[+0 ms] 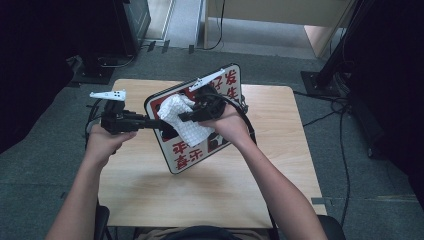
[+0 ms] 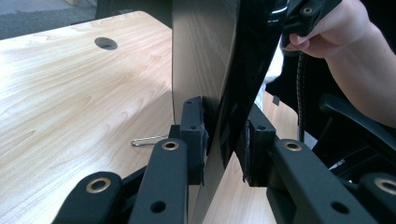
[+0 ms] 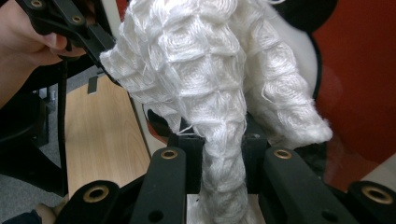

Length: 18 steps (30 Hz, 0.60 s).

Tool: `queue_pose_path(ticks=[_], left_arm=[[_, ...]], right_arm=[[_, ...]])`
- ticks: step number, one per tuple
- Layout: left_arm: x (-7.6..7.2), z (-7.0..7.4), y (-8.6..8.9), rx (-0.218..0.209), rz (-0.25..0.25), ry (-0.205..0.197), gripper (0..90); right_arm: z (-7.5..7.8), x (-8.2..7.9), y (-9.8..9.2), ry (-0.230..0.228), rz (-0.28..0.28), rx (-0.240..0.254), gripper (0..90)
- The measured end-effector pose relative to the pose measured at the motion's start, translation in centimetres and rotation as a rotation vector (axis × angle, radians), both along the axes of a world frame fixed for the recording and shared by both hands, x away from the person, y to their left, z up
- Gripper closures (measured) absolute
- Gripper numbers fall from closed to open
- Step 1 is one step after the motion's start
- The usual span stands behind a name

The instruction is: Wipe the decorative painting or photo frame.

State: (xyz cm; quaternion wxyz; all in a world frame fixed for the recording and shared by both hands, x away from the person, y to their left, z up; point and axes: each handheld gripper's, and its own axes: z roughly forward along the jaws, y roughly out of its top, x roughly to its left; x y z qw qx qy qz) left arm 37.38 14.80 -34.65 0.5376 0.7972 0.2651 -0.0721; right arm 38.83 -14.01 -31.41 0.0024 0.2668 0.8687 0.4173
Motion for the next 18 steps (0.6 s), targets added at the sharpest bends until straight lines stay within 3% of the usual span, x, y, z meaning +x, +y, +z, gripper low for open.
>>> queue_pose_path(ticks=[18], left_arm=[[0.1, 0.0, 0.0, -0.004, -0.002, 0.008, 74.3]], right_arm=[[-2.5, -0.5, -0.3, 0.026, 0.007, -0.014, 77.2]])
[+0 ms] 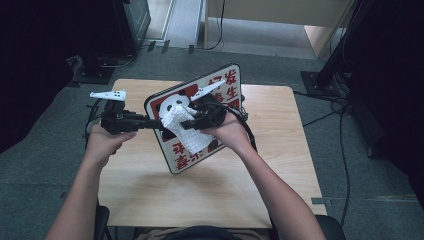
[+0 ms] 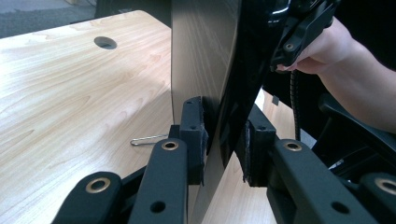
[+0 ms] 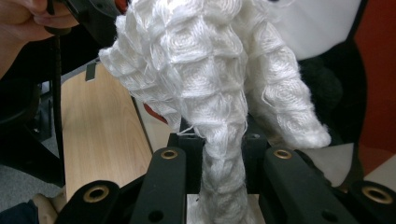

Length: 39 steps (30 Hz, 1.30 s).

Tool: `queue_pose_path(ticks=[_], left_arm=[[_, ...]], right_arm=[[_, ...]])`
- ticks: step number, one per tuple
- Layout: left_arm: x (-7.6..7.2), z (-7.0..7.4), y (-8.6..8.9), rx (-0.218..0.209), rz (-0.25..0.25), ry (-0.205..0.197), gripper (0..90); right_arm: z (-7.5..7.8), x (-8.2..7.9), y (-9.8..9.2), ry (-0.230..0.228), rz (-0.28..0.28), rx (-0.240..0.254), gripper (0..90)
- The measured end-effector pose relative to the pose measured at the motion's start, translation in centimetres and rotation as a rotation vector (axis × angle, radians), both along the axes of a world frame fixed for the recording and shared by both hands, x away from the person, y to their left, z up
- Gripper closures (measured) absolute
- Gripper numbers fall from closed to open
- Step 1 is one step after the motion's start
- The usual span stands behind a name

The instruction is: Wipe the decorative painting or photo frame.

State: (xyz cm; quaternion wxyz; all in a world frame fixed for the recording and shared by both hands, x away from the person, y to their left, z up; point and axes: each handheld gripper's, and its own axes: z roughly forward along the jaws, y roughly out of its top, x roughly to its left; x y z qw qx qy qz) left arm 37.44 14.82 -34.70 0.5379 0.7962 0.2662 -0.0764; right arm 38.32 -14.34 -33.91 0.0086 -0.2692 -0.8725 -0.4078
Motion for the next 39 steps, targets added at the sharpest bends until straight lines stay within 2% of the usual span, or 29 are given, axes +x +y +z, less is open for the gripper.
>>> queue_pose_path(ticks=[5, 39], left_arm=[[0.0, 0.0, 0.0, 0.000, 0.001, 0.001, 74.4], [0.0, -0.1, 0.1, -0.008, 0.004, 0.009, 74.1]], right_arm=[[-0.7, -0.2, 0.1, 0.003, 0.004, -0.022, 77.1], [-5.6, -1.4, -0.4, 0.032, 0.029, -0.004, 77.1]])
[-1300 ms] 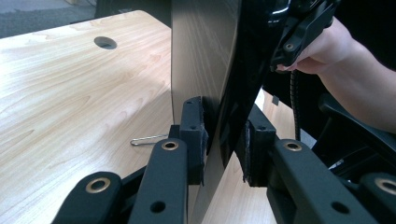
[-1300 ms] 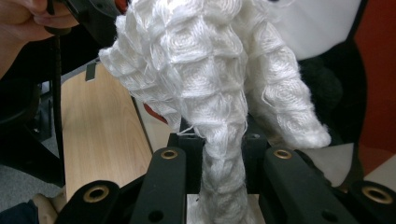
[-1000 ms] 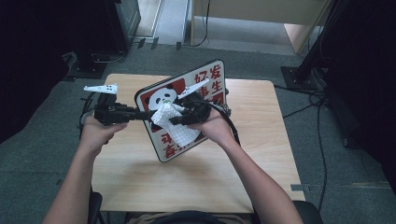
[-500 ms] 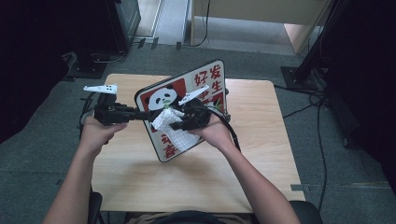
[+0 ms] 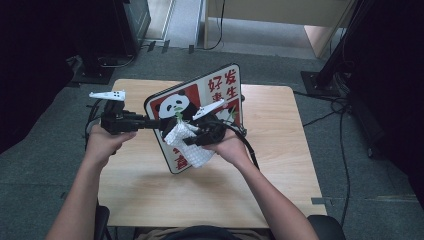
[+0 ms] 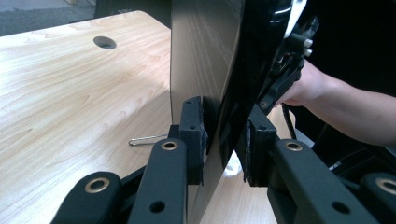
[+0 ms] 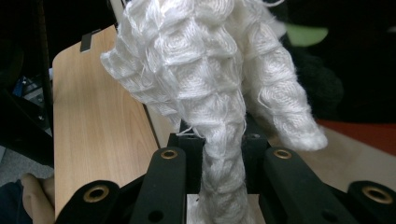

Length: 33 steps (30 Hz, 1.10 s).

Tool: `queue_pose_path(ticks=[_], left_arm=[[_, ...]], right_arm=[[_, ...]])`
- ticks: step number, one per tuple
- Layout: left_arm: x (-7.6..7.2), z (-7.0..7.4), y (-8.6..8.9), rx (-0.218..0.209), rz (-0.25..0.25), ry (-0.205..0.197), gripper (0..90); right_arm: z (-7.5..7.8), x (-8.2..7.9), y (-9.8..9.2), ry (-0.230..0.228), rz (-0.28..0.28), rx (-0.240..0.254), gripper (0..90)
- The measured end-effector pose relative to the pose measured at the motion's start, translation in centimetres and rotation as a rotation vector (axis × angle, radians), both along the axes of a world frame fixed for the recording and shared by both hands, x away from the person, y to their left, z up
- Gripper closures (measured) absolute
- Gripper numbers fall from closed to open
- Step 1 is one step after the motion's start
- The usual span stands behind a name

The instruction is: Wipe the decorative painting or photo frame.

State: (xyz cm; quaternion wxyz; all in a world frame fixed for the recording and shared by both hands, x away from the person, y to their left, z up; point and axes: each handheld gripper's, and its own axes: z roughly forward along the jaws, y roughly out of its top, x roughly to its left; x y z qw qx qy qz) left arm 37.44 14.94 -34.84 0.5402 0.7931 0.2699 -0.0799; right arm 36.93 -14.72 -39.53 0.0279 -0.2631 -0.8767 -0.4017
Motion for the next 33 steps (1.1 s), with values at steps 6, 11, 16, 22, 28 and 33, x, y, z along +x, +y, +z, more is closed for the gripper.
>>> queue_pose_path(ticks=[6, 11, 16, 22, 28, 33], left_arm=[[0.0, 0.0, 0.0, 0.000, 0.000, 0.001, 74.0], [0.1, -0.1, 0.1, -0.005, -0.003, 0.006, 73.8], [0.0, -0.1, 0.1, -0.005, -0.003, 0.007, 73.7], [0.0, 0.0, 0.1, -0.004, -0.002, 0.005, 73.8], [0.1, -0.1, 0.1, -0.006, -0.002, 0.005, 73.7], [0.1, -0.1, 0.1, -0.006, 0.001, 0.009, 73.7]], right_arm=[[-1.0, -0.2, -0.1, 0.007, 0.003, 0.000, 77.1], [-1.9, -0.4, -0.2, 0.012, 0.005, 0.002, 77.1], [-2.9, -0.7, -0.2, 0.028, 0.003, -0.002, 77.1], [-4.0, -0.9, -0.2, 0.046, 0.008, -0.018, 77.1], [-5.0, -1.2, -0.2, 0.044, 0.016, -0.018, 77.0], [-5.6, -1.3, -0.2, 0.062, 0.016, -0.025, 77.0]])
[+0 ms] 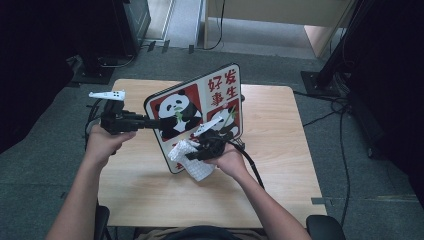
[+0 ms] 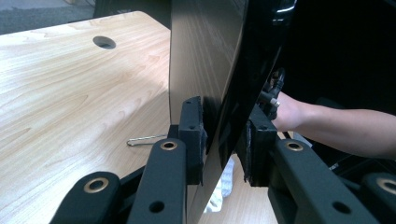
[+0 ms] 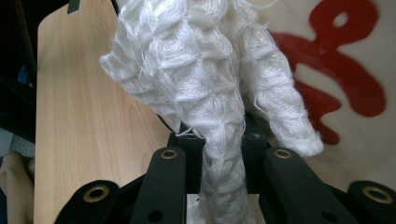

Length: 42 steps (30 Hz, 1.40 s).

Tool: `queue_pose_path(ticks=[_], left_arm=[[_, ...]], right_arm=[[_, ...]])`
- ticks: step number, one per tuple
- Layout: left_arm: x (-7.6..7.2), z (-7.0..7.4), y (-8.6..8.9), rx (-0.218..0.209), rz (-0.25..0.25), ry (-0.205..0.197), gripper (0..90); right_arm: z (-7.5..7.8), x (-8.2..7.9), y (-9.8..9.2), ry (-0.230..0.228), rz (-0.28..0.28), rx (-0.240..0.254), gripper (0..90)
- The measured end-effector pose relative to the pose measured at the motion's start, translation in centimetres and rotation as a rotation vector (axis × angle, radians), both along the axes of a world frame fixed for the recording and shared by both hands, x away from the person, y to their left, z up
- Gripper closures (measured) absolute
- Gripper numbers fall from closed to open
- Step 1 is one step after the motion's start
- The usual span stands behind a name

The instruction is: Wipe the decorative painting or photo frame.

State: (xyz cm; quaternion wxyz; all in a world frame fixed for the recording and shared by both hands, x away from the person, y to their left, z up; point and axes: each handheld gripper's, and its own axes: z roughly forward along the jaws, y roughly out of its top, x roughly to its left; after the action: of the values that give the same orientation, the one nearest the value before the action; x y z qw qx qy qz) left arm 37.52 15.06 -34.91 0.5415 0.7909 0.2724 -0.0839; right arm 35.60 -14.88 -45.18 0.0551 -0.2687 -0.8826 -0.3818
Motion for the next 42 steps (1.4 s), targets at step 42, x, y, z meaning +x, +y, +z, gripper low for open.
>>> queue_pose_path(ticks=[42], left_arm=[[0.4, -0.3, 0.5, 0.002, 0.030, 0.003, 64.2]], right_arm=[[3.0, -0.2, -0.2, 0.002, 0.038, 0.012, 78.3]])
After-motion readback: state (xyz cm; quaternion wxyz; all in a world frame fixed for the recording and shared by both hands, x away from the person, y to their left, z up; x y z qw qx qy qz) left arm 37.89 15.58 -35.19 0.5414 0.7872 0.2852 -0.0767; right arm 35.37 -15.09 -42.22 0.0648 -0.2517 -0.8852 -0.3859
